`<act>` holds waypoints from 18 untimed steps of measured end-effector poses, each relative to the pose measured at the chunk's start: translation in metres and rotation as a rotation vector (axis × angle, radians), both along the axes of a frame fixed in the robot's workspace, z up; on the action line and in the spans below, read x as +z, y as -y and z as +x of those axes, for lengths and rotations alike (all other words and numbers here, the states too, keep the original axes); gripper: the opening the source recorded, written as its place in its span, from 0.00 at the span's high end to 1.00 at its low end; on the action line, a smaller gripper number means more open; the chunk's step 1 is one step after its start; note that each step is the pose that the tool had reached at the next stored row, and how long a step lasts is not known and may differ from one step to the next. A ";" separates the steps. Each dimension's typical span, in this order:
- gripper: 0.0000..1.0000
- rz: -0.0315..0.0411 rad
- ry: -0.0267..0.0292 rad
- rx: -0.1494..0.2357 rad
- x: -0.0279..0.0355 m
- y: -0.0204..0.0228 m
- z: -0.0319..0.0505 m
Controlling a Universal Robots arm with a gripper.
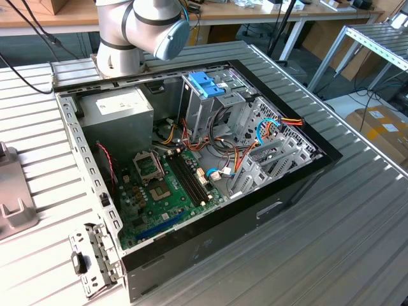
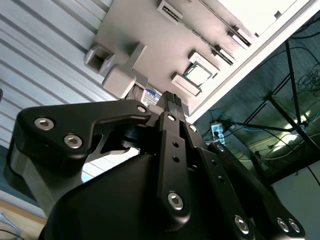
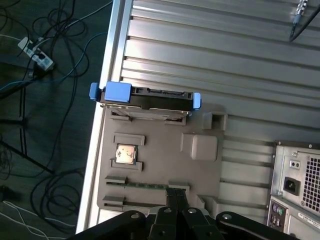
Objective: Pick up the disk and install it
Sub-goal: 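Pick up the disk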
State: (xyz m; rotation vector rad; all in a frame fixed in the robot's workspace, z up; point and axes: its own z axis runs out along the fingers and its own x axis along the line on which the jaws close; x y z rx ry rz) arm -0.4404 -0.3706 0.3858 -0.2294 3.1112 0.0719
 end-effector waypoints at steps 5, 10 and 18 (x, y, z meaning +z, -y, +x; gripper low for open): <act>0.89 -0.0001 0.0000 0.015 0.0000 0.0000 0.0000; 0.89 0.0000 0.0000 0.034 0.0000 0.0000 0.0000; 0.89 0.0000 0.0000 0.065 0.0000 0.0000 0.0000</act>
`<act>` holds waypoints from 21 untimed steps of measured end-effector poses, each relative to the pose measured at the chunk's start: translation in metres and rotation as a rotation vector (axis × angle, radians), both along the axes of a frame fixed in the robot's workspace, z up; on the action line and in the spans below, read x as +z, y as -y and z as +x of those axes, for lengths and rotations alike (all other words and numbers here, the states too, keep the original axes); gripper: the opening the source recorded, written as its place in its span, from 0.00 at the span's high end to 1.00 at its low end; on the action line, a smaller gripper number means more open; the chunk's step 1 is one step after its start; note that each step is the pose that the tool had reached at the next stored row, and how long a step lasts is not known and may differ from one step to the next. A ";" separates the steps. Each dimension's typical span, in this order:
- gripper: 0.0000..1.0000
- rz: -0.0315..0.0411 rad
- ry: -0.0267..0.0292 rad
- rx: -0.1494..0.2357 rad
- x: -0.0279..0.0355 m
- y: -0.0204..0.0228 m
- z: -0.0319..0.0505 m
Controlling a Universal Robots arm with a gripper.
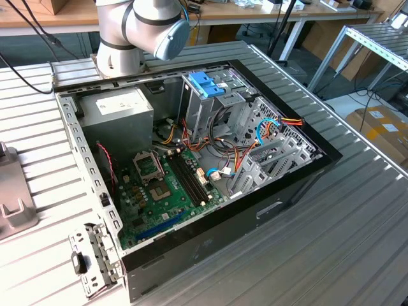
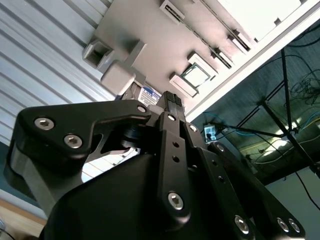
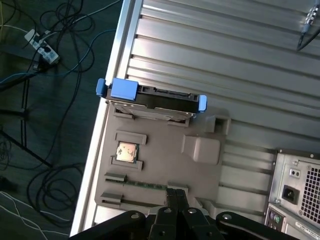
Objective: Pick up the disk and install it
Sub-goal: 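Pick up the disk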
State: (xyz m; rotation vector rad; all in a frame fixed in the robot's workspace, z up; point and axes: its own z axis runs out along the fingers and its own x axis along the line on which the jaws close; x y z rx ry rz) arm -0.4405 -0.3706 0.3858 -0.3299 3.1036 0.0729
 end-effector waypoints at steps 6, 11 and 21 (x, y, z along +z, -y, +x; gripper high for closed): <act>0.89 0.0000 0.0000 0.022 0.0000 0.0000 0.0000; 0.89 0.0000 0.0000 0.038 0.0000 0.0000 0.0000; 0.89 0.0000 0.0000 0.064 0.0000 0.0000 0.0000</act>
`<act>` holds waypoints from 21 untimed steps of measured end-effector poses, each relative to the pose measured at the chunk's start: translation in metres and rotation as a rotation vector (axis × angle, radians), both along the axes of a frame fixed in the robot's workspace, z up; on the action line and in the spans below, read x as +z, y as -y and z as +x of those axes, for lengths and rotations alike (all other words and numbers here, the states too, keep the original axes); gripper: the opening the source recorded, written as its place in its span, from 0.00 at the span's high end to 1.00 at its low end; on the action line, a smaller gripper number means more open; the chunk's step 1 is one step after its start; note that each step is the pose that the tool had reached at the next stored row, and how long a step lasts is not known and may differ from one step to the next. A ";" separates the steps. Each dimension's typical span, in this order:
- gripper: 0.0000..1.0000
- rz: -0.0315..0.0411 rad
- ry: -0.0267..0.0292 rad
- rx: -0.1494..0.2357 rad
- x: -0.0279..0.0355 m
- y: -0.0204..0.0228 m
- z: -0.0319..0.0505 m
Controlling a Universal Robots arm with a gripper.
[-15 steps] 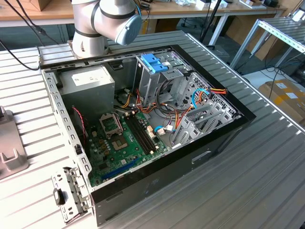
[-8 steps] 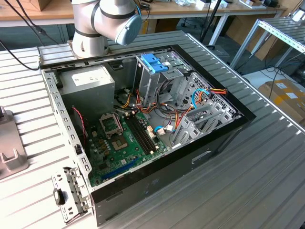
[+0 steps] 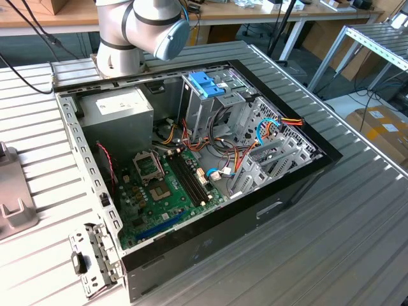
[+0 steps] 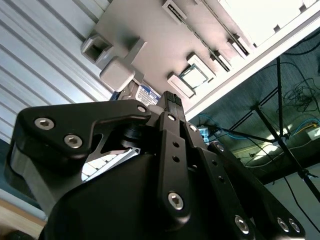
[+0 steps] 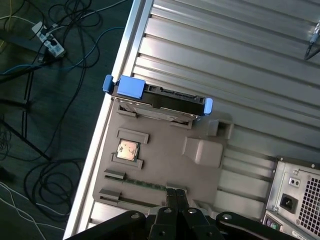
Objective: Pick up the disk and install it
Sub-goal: 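Pick up the disk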
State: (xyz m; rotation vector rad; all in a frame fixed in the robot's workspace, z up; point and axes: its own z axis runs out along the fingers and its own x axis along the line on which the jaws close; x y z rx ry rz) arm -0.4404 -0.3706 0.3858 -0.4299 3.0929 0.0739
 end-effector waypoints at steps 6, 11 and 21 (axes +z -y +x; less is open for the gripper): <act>0.89 0.0000 0.0000 0.018 0.0000 0.0000 0.0000; 0.89 0.0000 0.0000 0.033 0.0000 0.0000 0.0000; 0.89 0.0000 0.0000 0.068 0.0000 0.0000 0.0000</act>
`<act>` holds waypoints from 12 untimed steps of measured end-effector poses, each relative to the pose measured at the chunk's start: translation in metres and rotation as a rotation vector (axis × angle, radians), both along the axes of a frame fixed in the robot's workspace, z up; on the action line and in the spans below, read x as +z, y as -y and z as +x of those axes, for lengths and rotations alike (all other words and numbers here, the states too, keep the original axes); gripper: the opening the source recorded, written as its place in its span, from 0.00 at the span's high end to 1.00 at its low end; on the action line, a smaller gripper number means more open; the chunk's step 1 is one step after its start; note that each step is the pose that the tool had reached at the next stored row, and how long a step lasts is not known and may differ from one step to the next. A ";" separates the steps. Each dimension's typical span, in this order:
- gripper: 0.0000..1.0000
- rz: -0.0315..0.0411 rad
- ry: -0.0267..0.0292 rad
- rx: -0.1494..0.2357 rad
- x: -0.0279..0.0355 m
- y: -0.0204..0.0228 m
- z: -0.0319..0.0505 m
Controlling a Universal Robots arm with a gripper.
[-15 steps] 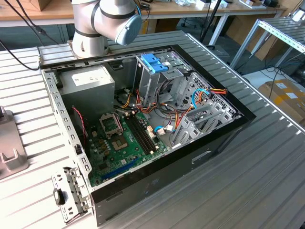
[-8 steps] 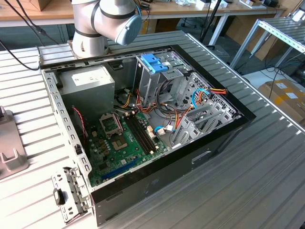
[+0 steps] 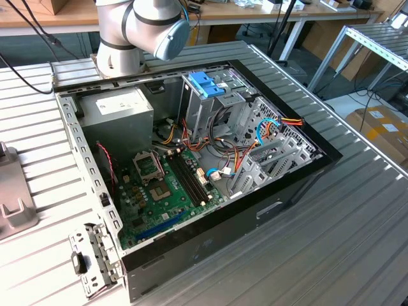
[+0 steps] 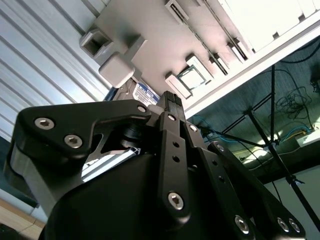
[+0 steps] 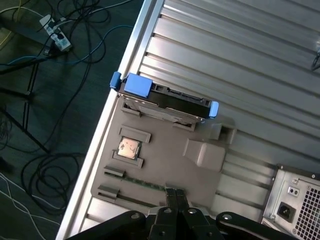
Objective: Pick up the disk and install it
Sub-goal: 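Pick up the disk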
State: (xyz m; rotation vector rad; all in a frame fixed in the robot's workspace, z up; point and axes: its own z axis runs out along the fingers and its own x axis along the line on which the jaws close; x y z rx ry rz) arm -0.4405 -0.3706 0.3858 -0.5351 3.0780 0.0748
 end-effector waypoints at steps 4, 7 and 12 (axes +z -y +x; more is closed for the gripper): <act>0.89 0.0000 0.0000 0.013 0.0000 0.0000 0.0000; 0.89 0.0000 0.0000 0.024 0.0000 0.0000 0.0000; 0.89 0.0000 -0.0001 0.040 0.0000 0.0000 0.0000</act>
